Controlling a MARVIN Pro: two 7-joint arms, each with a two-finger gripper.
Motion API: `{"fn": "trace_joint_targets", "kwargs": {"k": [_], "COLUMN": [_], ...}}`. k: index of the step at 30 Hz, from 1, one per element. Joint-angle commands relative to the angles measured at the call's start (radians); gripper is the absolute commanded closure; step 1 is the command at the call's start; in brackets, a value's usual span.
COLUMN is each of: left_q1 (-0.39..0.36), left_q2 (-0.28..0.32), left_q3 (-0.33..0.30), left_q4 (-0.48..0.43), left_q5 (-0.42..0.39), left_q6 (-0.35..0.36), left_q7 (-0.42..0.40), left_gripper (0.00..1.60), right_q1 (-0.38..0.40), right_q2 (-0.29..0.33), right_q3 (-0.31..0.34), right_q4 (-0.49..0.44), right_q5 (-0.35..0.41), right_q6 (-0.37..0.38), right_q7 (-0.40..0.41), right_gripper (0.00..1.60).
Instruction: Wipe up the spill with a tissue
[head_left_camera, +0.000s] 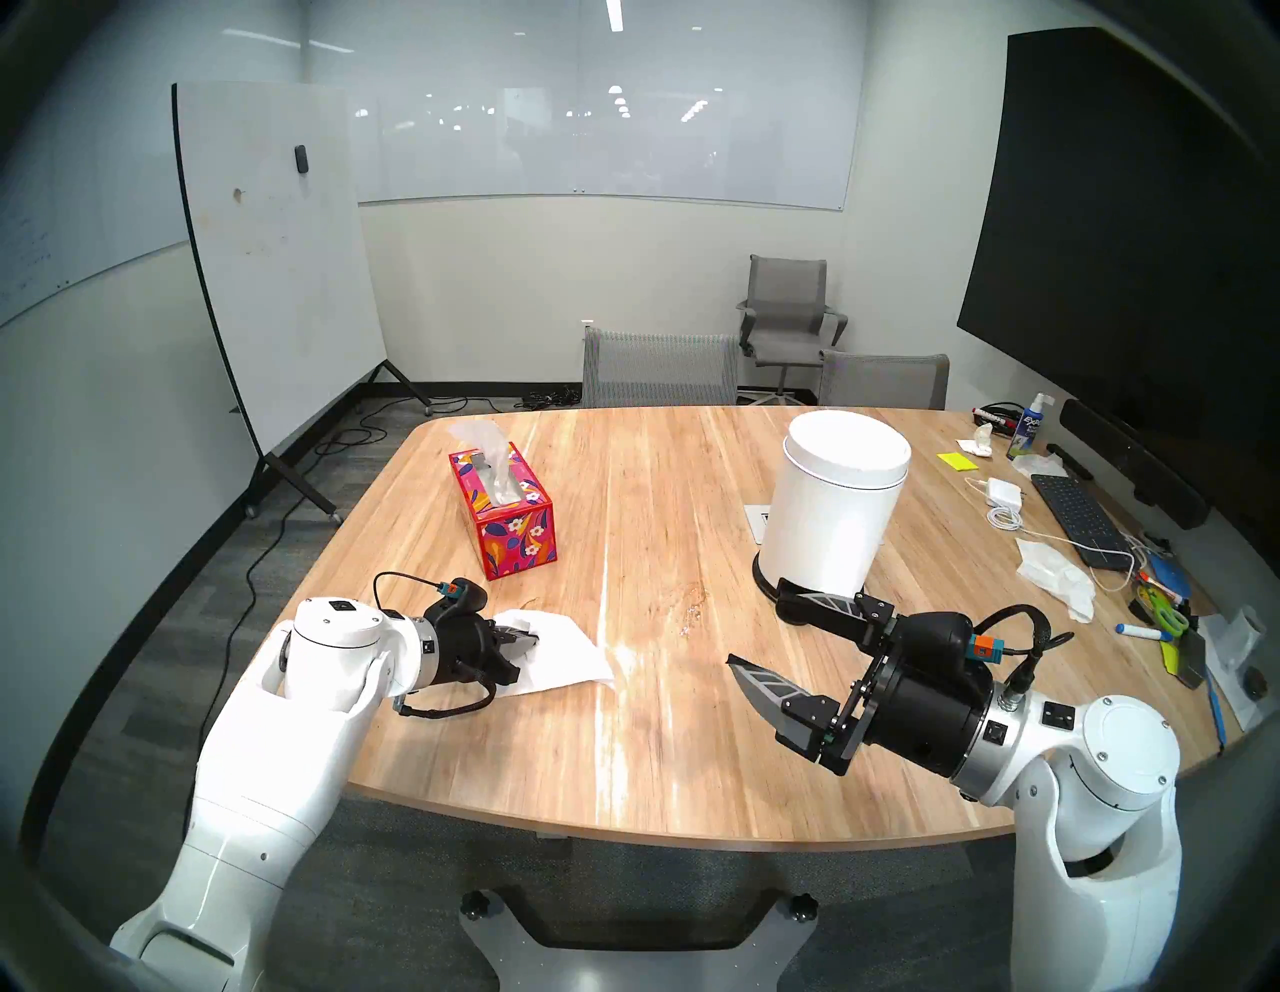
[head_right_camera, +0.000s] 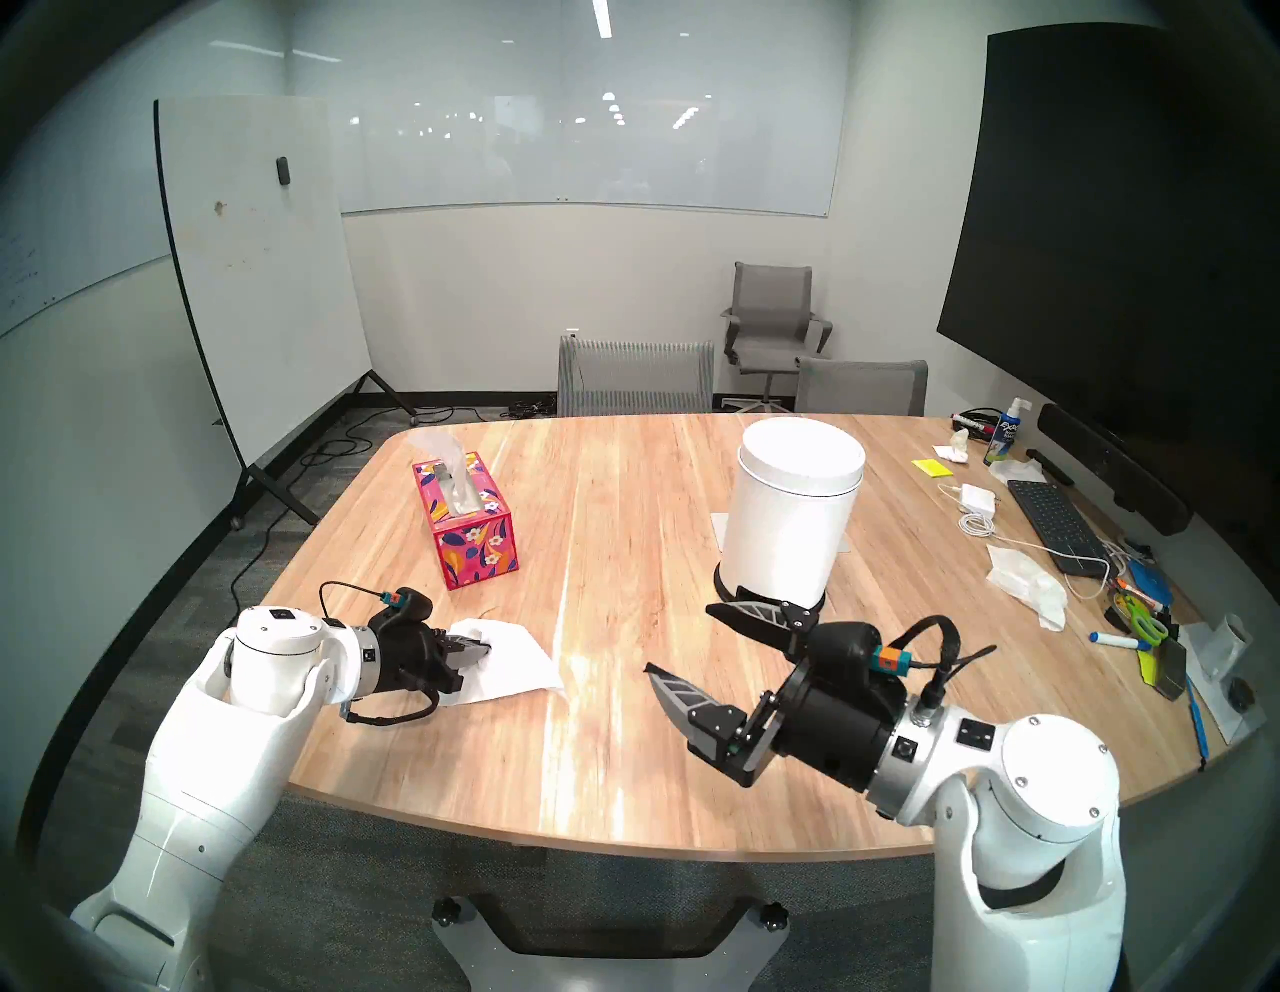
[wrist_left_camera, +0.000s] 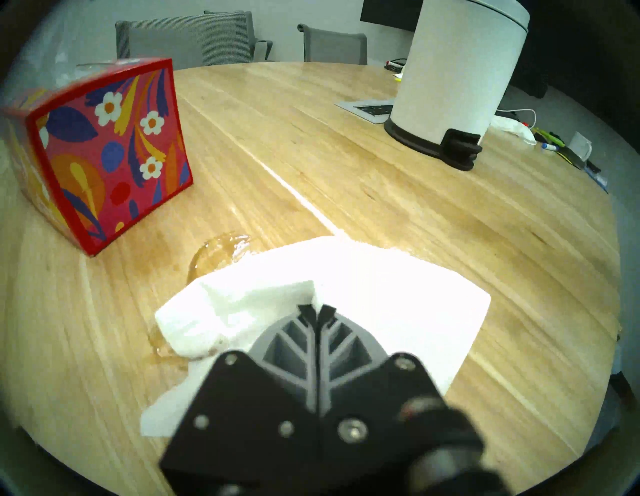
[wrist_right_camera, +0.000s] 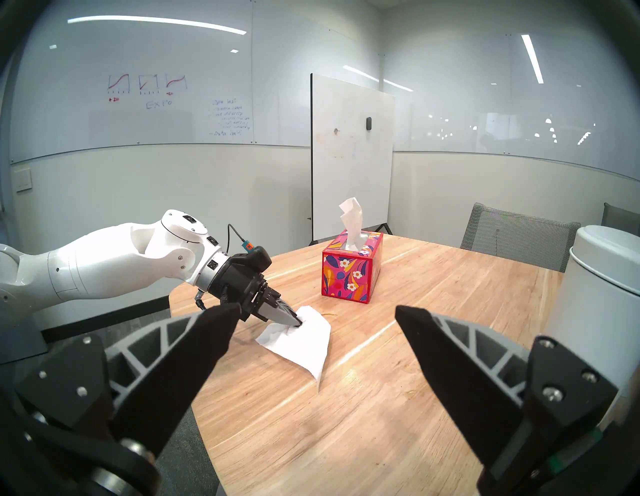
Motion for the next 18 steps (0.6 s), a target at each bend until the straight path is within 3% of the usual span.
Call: {"fn": "trace_joint_targets", "kwargs": {"k": [1,10,18], "left_q1": [-0.022,-0.064,-0.067], "left_q2": [-0.016,-0.036,-0.018], "left_q3": [-0.015,-0.022,-0.041], "left_q4": [-0.063,-0.098,-0.113], "left_q5": [-0.017,-0.038,-0.046], "left_q6": [0.037,0.094,0.119], "left_q7": [0.005,0.012,0.001], "left_gripper": [1.6,1.6,1.6], "right_q1": [0.003,0.003,0.003], "right_q2": [0.001,0.001,0.001], "right_q3": [0.002,0.002,0.002], "right_q4": [-0.016,-0.016,-0.016], "right_q5": [0.003,0.003,0.003], "right_q6": [0.0,0.0,0.0], "right_q7": [0.002,0.002,0.002], "right_gripper": [0.0,0.0,0.0]}}
